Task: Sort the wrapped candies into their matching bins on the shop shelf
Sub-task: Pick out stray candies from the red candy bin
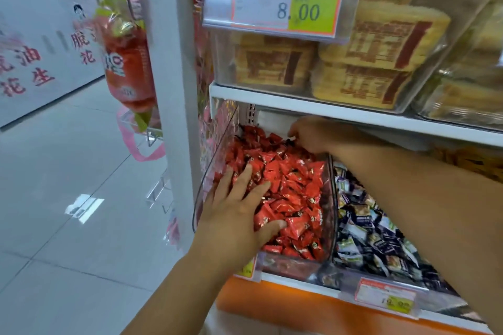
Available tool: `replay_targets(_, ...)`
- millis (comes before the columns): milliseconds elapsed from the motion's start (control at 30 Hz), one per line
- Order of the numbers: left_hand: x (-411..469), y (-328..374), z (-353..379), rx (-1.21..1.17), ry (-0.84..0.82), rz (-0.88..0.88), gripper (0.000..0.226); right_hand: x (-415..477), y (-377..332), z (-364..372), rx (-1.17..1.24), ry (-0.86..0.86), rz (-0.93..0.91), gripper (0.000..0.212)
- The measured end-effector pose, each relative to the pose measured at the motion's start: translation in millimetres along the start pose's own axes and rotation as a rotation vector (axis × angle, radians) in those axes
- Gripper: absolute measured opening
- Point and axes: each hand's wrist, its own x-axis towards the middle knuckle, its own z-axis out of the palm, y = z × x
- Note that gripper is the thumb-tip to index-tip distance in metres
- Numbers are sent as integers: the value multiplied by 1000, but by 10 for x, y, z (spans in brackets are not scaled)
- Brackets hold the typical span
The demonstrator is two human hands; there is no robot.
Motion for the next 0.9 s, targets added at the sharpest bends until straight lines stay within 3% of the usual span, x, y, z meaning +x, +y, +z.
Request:
replay_targets(100, -8, -9, -4, -14, 1, 2, 81, 128, -56, 21, -3, -81, 20, 27)
replay_targets(200, 11, -12, -9, -30, -2, 0, 76, 108, -89, -20, 66, -47, -4, 24)
replay_targets(400, 41, -25, -60, -272, 61, -23, 84, -187, -52, -168, 692, 23, -29, 14)
replay_targets(467, 65, -4, -101, -359, 126, -39, 80, -331, -78, -223, 797, 33, -47, 12)
replay_targets(633, 117, 62, -166, -489, 291, -126, 60, -641, -322, -322, 746, -76, -198, 17)
replay_targets(767, 123, 67, -211, -567, 359, -170, 34, -648, -578, -302, 901, -207, -289, 18)
replay_targets(833, 110, 61, -204, -580, 370, -194, 27, -492, -593, -308, 897, -121, -252, 17)
replay_targets(900, 96, 56, -194, -579, 370, -223, 24, -209, -576, -289, 690, 48, -166, 23)
